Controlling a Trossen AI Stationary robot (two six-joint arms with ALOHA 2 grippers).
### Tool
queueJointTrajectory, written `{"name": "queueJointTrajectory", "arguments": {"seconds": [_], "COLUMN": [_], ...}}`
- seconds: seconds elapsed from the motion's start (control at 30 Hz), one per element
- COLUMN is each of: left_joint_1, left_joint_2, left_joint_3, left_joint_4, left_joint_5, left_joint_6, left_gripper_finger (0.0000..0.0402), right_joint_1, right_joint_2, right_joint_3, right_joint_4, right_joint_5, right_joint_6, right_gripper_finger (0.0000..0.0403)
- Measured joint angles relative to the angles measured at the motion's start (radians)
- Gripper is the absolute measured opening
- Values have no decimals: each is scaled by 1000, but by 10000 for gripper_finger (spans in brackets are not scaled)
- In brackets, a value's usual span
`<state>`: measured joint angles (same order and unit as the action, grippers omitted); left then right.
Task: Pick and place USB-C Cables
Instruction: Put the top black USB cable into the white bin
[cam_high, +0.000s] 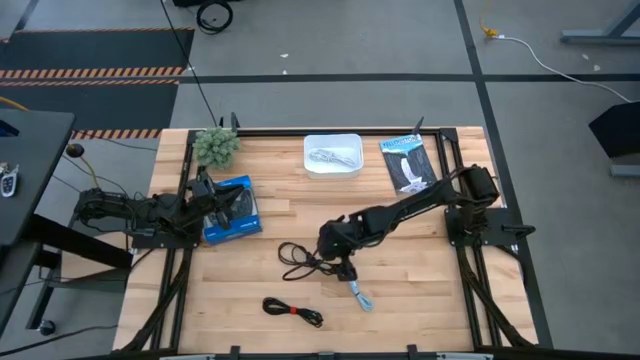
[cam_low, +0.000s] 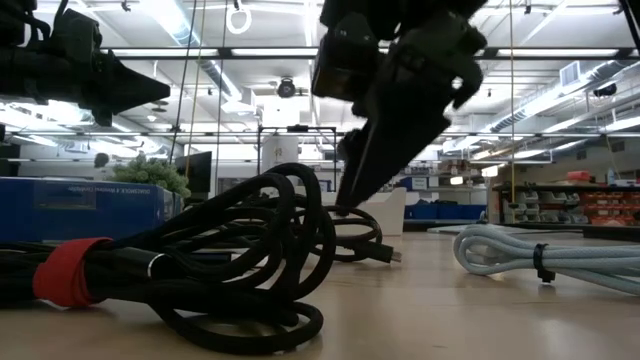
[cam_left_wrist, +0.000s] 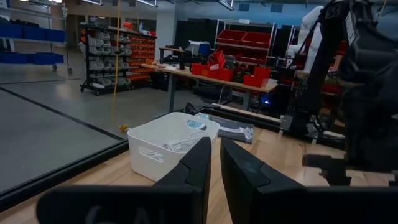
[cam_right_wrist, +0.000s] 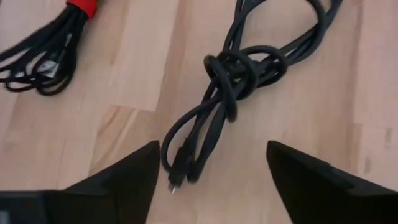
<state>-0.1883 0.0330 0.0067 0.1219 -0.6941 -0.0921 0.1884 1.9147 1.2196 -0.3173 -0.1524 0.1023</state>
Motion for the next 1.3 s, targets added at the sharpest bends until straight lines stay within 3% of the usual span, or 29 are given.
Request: {"name": "queueJointTrajectory", "arguments": {"seconds": [0.37,0.7,0.97,1.3], "left_joint_1": [0,0,0,0], "left_joint_2": [9,13,13,13], "left_joint_3": [0,0,0,0], "left_joint_4": [2,-10,-11,-16], "left_joint_5": [0,0,0,0], "left_joint_6": [0,0,0,0], "left_gripper_finger": [43,43,43,43], "right_joint_1": [0,-1,-16,-73], "right_joint_2": [34,32,23,23], "right_joint_3": [-99,-102,-72,130], "right_joint_4": [159,150,41,-266], "right_joint_5": [1,-3,-29,13], "right_joint_6": [0,-6,-2,-205], "right_gripper_finger": [162,20,12,12]}}
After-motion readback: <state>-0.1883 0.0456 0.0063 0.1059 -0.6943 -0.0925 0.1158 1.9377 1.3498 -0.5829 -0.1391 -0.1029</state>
